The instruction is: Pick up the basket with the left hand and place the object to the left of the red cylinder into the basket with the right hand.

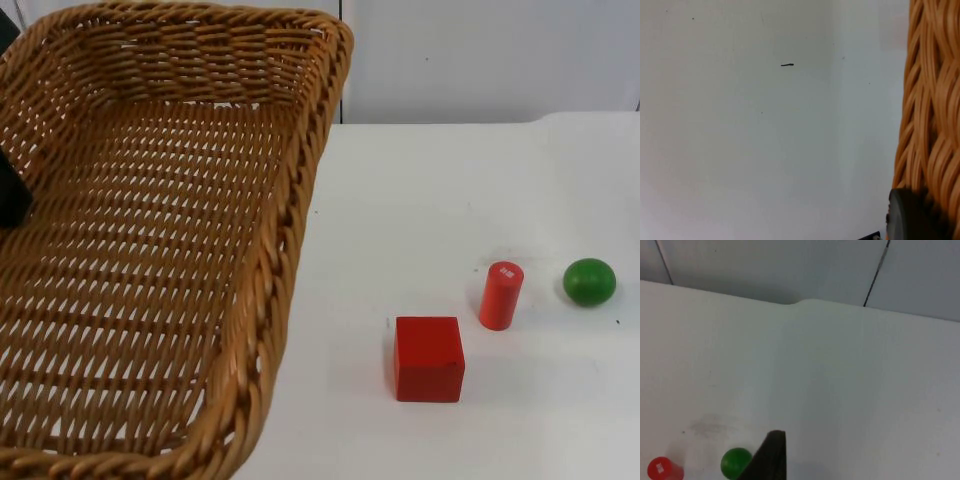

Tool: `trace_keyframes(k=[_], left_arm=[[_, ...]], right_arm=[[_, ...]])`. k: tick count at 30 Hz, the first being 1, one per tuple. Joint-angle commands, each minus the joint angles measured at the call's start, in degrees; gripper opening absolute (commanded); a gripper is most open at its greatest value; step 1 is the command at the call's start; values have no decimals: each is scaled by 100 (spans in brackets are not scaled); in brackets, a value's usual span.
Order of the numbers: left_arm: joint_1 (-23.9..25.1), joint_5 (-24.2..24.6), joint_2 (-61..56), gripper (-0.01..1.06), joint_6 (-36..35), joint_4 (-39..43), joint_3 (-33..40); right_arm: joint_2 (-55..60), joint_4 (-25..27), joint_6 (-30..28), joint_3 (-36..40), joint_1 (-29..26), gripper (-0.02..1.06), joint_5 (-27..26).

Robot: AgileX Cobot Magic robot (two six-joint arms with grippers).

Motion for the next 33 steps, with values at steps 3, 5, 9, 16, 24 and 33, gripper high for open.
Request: trace_keyframes(k=[3, 5, 9, 16, 24, 33], left_arm=[[-18, 16, -59, 0, -25, -166, 1], [-18, 16, -59, 0, -25, -166, 1], [-18, 16, -59, 0, -25, -166, 1], [-18, 15, -59, 0, -25, -153, 1], [-18, 15, -59, 0, -25, -153, 1], [-18, 15, -59, 0, -25, -153, 1]], right_arm=[[233, 450, -522, -145, 37, 105, 64], [397, 837, -782, -241, 37, 105, 93], [678, 1428, -1331, -364, 37, 105, 163], [1466, 2413, -2717, -708, 41, 105, 775], [2359, 2292, -3426, -1087, 685, 105, 1073], [3143, 1430, -3767, -1472, 1911, 105, 1183]])
